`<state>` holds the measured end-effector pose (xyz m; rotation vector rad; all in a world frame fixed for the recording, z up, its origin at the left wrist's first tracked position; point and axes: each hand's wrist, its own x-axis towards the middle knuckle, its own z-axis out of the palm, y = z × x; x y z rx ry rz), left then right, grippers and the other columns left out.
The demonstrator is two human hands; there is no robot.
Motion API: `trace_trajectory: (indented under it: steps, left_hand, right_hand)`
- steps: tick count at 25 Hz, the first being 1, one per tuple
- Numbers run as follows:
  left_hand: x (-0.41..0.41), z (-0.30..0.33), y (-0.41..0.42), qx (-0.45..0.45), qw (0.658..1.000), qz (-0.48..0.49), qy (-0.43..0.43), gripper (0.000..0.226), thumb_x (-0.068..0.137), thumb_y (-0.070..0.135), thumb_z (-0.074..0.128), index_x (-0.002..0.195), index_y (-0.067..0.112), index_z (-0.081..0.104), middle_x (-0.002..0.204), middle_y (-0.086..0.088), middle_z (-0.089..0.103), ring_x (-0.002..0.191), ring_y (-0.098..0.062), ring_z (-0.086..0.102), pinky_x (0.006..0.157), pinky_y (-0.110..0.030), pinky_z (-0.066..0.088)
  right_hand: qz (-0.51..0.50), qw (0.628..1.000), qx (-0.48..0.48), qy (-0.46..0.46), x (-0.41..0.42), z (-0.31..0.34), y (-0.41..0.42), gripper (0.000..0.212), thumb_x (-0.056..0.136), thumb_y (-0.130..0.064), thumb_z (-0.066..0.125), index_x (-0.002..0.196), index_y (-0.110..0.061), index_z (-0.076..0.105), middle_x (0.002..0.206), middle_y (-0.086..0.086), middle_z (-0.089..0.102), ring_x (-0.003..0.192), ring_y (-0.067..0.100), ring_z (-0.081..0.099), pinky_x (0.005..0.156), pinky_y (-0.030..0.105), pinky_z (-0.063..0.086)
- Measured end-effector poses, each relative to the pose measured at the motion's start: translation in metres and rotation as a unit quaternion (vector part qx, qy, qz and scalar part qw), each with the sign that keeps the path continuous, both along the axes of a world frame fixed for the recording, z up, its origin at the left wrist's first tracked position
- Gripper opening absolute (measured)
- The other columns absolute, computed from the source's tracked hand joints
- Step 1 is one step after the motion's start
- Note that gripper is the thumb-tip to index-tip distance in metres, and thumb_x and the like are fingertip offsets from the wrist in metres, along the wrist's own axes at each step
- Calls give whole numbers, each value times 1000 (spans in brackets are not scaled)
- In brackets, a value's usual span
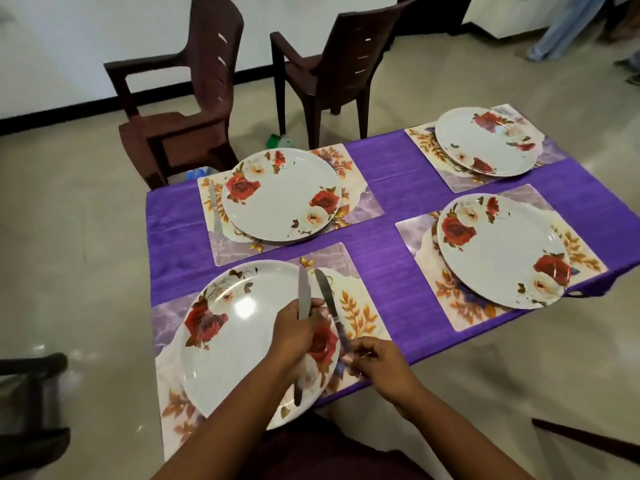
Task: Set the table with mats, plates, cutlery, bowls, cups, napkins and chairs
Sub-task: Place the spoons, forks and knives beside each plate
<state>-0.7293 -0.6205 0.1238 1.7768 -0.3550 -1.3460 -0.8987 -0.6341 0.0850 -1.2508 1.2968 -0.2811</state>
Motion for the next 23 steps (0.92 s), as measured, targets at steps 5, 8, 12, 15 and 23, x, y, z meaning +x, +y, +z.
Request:
trace_trajectory:
  steps: [5,8,12,15,23]
  left_hand:
    - [-23,-12,-27,-1,999,-30,33,27,98,19,54,124,25,57,119,4,62,103,-17,61,92,-35,50]
    - [-31,-14,-34,15,998,-44,34,27,100,24,52,127,26,53,118,5,59,95,-12,58,87,-32,47]
    - [-32,-19,-37,32,998,-23,56,30,96,21,57,126,23,56,121,-4,63,99,-21,63,83,-32,52]
    - [-30,-21,-37,43,997,8,65,31,92,18,62,123,19,58,101,-19,64,87,-32,66,76,-33,57]
    - [-35,-26,-39,56,994,43,79,23,94,19,59,116,24,61,90,-16,67,59,-11,51,55,-24,50]
  right_hand:
    - [-33,995,4,95,-12,-29,-33,12,83,-8,74,95,-8,72,79,6,67,70,12,59,63,25,51]
    - [-29,992,0,126,-15,-39,-42,13,81,-14,77,93,-15,73,80,2,72,73,12,64,70,31,53]
    - [13,984,-25,174,-13,-40,-56,10,81,-15,76,88,-19,69,74,-4,69,66,10,63,67,30,55]
    - [59,975,-67,206,-14,-36,-59,18,82,-20,77,93,-22,64,72,-5,64,69,12,62,70,31,56]
    - [169,927,-180,282,-23,-33,-60,30,91,-34,65,118,-22,61,104,-1,70,88,14,66,78,26,56]
